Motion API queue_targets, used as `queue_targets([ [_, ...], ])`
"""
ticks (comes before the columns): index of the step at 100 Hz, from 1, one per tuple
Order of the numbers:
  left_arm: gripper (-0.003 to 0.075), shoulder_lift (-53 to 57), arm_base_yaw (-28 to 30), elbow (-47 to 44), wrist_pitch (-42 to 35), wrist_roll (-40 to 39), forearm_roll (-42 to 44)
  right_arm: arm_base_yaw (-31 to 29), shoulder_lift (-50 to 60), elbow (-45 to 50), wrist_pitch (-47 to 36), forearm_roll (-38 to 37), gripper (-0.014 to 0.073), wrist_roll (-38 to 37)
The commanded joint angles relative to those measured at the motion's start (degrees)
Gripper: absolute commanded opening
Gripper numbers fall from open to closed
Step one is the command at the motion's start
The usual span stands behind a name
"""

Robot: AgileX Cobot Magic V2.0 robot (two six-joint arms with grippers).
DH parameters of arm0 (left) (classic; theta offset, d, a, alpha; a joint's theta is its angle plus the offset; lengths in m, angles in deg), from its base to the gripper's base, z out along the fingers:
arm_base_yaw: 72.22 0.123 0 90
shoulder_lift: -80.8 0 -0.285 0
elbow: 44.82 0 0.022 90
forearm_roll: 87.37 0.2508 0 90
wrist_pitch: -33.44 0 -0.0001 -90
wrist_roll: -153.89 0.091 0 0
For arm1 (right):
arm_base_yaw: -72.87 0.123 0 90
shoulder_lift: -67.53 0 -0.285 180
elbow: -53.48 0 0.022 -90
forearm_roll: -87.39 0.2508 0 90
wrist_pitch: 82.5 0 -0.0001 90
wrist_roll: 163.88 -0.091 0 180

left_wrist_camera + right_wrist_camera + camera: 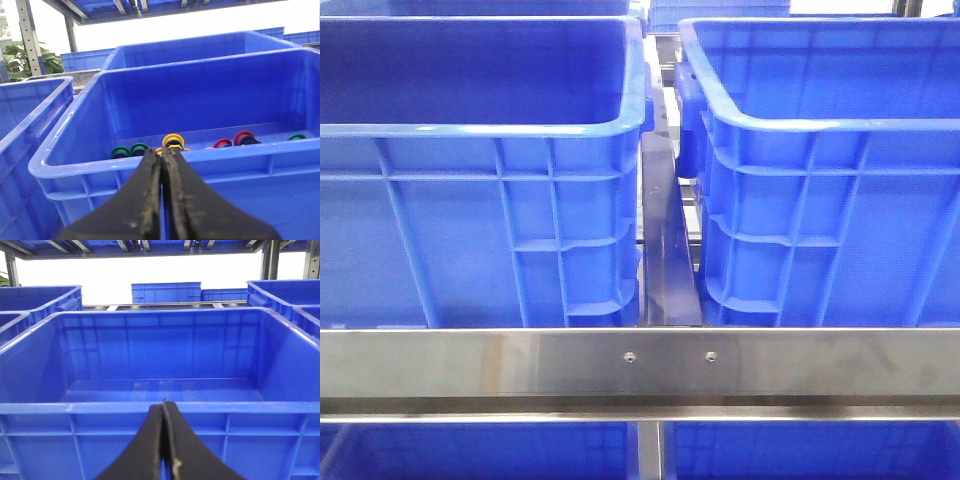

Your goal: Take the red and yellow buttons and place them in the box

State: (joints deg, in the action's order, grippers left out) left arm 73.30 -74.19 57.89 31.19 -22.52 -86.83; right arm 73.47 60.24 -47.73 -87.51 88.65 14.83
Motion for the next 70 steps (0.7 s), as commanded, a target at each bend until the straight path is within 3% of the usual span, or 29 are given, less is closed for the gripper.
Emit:
queue_targets([
  [1, -0.0019, 2.0, 0.0, -2.5, -4.5, -0.4, -0.5, 0.1, 1.3, -1.1, -4.7, -0.1, -0.0068, 0.1],
  [41, -0.0019, 1.9, 0.0, 0.2, -3.9, -0.4, -4.9, 0.1, 1.3, -1.1, -4.7, -0.1, -0.0068, 0.1],
  [70, -0.0019, -4.4, 0.0, 15.4, 10.6, -0.4, -5.6, 0.1, 1.3, -1.1, -4.7, -0.1, -0.0068, 0.1],
])
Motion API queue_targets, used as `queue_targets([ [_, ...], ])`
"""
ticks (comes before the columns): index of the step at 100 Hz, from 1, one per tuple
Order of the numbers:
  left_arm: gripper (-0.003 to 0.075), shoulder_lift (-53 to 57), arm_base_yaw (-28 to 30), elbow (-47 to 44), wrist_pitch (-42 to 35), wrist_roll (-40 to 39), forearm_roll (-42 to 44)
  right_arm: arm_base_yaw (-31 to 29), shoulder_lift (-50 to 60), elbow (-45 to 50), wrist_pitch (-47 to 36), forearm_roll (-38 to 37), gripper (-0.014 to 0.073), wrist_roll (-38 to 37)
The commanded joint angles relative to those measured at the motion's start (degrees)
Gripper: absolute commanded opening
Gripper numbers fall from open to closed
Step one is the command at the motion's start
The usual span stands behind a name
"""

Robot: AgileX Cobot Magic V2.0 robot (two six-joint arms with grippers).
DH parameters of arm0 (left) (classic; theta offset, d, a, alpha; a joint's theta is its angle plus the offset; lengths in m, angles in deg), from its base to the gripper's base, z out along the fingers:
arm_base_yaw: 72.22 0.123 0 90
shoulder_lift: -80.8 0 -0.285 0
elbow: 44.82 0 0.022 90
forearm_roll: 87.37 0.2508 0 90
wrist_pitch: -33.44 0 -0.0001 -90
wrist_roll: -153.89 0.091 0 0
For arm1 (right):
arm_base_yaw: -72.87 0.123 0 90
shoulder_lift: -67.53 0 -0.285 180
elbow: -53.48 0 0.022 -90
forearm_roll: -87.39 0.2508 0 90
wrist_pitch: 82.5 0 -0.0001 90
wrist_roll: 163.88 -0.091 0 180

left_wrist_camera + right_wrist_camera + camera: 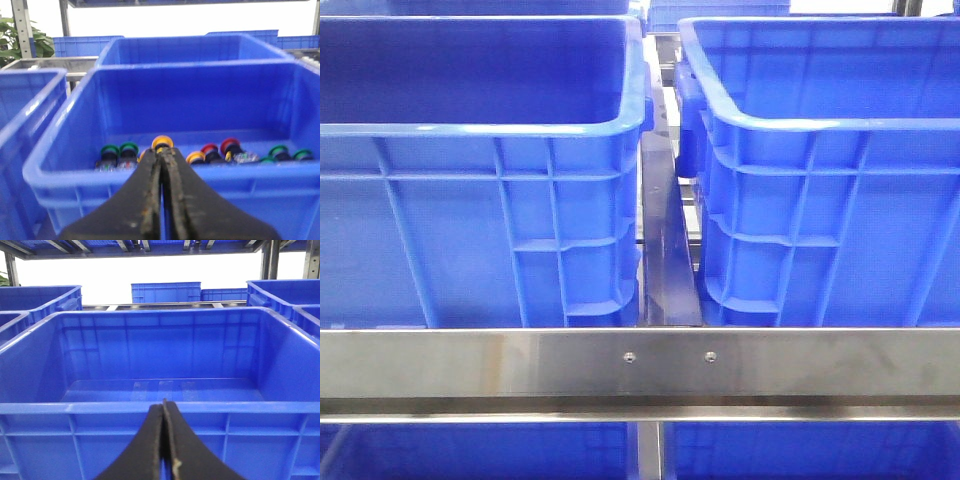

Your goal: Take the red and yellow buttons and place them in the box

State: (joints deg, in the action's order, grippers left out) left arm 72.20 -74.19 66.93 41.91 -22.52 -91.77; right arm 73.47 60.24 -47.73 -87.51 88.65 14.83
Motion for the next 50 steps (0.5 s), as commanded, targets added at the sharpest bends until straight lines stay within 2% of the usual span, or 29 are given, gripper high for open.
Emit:
queue_targets([
  [1, -0.0019, -3.6, 0.0, 6.8, 0.2, -0.4, -0.7, 0.1, 1.3, -1.1, -4.7, -0.1, -0.0068, 0.1],
  [18, -0.0019, -12.9, 0.0, 18.6, 9.7, -0.4, -0.7, 0.1, 1.3, -1.1, -4.7, -0.1, -0.0068, 0.1],
  [37, -0.0019, -26.4, 0.0, 33.8, 24.5, 0.2, -0.5, 0.1, 1.3, -1.1, -4.7, -0.1, -0.0068, 0.1],
  [50, -0.0019, -34.6, 0.0, 41.7, 30.7, 0.2, -0.5, 0.1, 1.3, -1.1, -4.7, -0.1, -0.0068, 0.1],
])
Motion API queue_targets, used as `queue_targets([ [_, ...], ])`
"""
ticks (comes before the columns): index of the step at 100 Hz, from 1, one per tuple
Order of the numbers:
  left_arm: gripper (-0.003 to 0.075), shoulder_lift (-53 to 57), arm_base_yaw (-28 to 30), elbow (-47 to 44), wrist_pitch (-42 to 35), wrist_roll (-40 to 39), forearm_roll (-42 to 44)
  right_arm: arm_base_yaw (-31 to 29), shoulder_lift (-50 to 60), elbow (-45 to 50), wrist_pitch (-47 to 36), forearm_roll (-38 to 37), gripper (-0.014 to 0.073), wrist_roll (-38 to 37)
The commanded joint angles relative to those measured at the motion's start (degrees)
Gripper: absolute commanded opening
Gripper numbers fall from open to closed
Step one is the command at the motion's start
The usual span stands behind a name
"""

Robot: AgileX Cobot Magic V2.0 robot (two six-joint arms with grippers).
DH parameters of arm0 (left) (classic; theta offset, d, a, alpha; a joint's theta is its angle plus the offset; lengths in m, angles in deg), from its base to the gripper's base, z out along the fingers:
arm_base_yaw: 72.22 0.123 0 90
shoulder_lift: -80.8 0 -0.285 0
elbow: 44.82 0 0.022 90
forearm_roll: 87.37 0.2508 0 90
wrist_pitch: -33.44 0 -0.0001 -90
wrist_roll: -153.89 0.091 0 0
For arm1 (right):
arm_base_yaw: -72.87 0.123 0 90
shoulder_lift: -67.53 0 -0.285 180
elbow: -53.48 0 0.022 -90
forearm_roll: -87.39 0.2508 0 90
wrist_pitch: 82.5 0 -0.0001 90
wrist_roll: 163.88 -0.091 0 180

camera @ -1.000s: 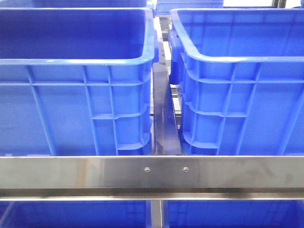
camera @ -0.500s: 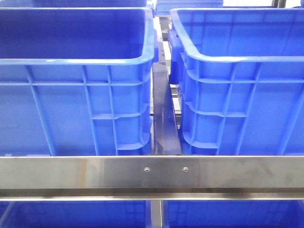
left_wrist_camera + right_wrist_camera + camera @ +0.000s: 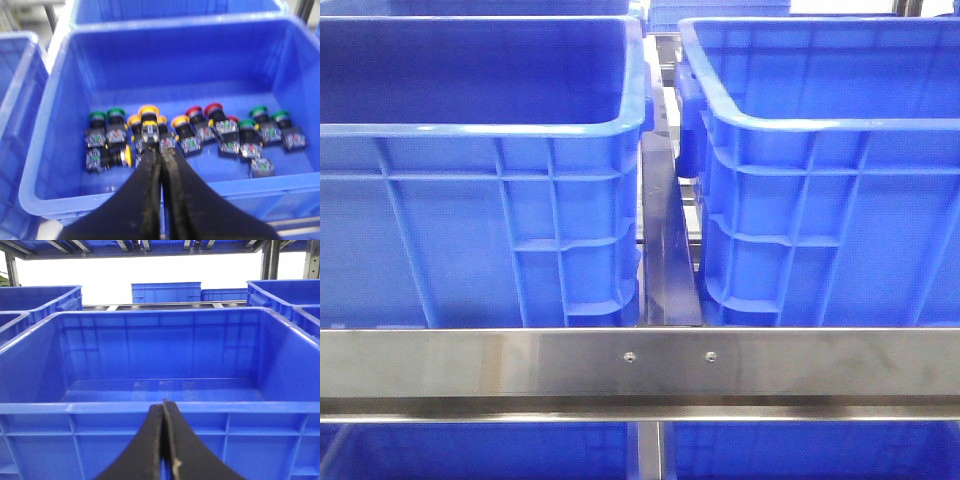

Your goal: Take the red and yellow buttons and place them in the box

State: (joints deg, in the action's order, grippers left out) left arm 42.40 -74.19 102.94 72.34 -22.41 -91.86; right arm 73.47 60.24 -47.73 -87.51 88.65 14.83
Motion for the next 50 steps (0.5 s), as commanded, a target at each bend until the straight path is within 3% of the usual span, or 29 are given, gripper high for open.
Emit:
queue_targets([
  [1, -0.0019, -5.5, 0.0, 6.4, 0.6, 0.1, -0.4, 0.1, 1.3, -1.1, -4.7, -0.1, -0.0068, 0.1],
  [18, -0.0019, -11.7, 0.0, 11.0, 1.4, 0.1, -0.6, 0.1, 1.3, -1.1, -4.7, -0.1, -0.0068, 0.1],
  [50, -0.0016, -17.6, 0.0, 11.3, 1.2, 0.1, -0.6, 0.1, 1.3, -1.1, -4.7, -0.1, -0.0068, 0.1],
])
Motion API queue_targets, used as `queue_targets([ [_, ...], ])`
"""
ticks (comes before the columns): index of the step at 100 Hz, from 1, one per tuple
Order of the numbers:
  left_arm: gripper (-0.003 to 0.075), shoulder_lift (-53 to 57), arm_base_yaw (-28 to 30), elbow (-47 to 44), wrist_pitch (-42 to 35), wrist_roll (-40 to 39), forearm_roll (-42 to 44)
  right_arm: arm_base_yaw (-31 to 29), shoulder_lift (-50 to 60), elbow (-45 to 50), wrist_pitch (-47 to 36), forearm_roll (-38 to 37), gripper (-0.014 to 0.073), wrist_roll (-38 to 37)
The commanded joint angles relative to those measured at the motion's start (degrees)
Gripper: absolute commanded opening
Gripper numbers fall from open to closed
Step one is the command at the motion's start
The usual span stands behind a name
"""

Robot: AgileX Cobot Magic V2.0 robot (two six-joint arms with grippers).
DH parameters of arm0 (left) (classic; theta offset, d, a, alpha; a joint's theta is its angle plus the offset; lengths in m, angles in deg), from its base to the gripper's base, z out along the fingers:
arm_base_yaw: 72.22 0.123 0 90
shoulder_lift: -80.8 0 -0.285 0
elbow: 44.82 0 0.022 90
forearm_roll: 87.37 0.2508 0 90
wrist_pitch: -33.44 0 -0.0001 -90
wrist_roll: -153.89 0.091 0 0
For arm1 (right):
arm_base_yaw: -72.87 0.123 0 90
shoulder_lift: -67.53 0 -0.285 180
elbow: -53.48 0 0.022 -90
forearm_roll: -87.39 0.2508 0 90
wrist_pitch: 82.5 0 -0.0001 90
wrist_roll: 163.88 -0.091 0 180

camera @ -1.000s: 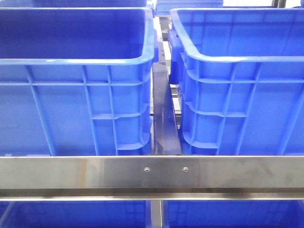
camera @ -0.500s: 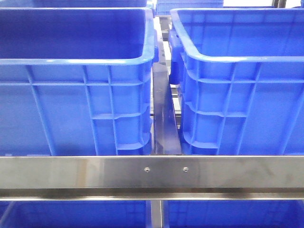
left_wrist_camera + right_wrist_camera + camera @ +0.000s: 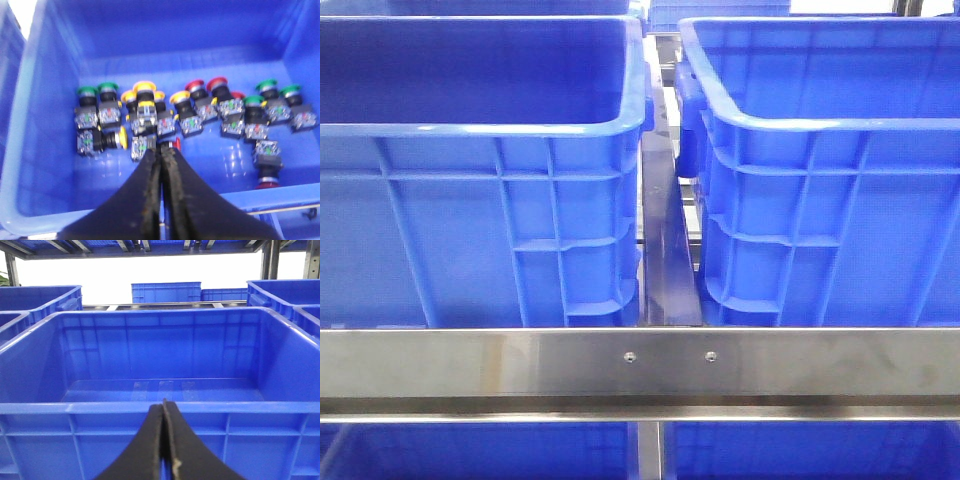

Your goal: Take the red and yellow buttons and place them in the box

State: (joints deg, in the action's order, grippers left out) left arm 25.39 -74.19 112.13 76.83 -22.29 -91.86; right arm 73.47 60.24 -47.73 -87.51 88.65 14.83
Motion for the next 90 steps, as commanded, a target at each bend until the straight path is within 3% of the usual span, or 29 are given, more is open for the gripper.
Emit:
queue_targets([
  [1, -0.0015, -0.8, 0.0, 2.1, -3.3, 0.0, -0.6, 0.1, 1.3, -1.1, -4.7, -0.1, -0.0068, 0.1],
  [11, 0.0059, -2.1, 0.0, 2.1, -2.4, 0.0, -0.6, 0.1, 1.3, -1.1, -4.7, -0.1, -0.0068, 0.1],
  [28, 0.0398, -3.7, 0.0, 2.1, -1.0, 0.0, -0.6, 0.1, 1.3, -1.1, -4.7, -0.1, -0.0068, 0.1],
  [35, 0.0486, -3.9, 0.0, 2.1, -1.4, 0.0, -0.9, 0.1, 1.3, -1.1, -4.7, -0.1, -0.0068, 0.1],
  [59, 0.0491, -5.5, -0.8, 2.9, -4.4, 1.7, -6.0, 0.1, 1.3, -1.1, -4.7, -0.1, -0.0068, 0.1],
  [90, 0.0491, -21.1, -12.1, 10.7, -4.8, 0.9, -6.4, 0.1, 1.3, -1.1, -4.7, -0.1, -0.0068, 0.1],
])
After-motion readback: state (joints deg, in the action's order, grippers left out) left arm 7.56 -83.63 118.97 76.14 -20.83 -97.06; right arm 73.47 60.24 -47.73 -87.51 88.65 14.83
